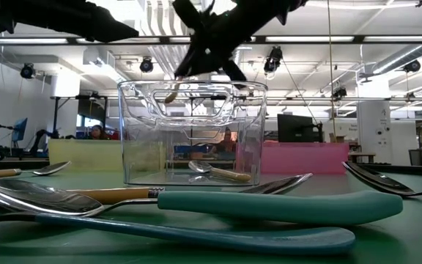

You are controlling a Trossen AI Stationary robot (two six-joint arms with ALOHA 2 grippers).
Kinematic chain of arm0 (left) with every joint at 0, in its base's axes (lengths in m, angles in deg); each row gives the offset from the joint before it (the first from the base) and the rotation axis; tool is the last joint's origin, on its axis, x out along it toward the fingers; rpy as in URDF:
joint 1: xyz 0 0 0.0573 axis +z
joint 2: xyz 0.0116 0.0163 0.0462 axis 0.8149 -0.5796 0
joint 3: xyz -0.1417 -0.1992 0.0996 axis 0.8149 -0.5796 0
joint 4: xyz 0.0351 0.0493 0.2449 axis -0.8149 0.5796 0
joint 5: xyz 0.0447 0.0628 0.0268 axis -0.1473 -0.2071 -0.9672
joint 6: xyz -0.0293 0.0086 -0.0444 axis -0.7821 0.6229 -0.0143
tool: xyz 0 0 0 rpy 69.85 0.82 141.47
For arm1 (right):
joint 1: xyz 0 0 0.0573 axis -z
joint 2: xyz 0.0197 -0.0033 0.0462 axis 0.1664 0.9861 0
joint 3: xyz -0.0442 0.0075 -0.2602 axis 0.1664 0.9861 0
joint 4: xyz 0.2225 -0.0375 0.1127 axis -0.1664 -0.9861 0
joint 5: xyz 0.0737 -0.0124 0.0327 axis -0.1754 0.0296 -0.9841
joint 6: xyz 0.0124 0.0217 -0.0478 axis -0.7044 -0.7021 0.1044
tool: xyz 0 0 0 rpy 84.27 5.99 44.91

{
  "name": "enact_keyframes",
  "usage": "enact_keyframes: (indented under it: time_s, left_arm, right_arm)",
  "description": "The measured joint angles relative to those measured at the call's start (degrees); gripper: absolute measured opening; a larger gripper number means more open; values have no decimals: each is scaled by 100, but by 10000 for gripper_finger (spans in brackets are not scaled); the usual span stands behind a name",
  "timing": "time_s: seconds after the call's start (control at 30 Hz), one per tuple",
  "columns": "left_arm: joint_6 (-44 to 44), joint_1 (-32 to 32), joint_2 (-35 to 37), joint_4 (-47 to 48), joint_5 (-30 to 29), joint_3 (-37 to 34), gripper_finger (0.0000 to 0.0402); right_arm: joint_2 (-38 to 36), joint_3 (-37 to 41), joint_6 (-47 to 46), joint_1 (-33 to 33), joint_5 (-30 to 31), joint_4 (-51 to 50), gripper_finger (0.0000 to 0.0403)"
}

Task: Sort silverware by color (type)
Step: Put the right yellow spoon into the transparent bin

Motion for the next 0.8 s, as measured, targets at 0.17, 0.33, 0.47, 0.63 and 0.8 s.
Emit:
enact_keyframes:
  time_s: [0.17, 0.33, 0.47, 0.63, 0.8]
  left_arm:
    - [36, 0, -22, 39, -30, 0, 210]
    - [49, 0, -18, 47, -31, 0, 210]
    - [83, 0, -20, 49, -29, 0, 210]
    - [83, 0, -19, 47, -29, 0, 210]
    - [83, 0, -20, 47, -29, 0, 210]
  right_arm:
    - [-2, 0, -822, -56, 5, -671, 12]
    - [-2, 0, -1270, -101, 11, -841, 12]
    - [-2, 0, -1324, -131, 149, -846, 12]
    - [15, 0, -1382, -191, 201, -800, 12]
    - [156, 0, -1404, -238, 255, -643, 12]
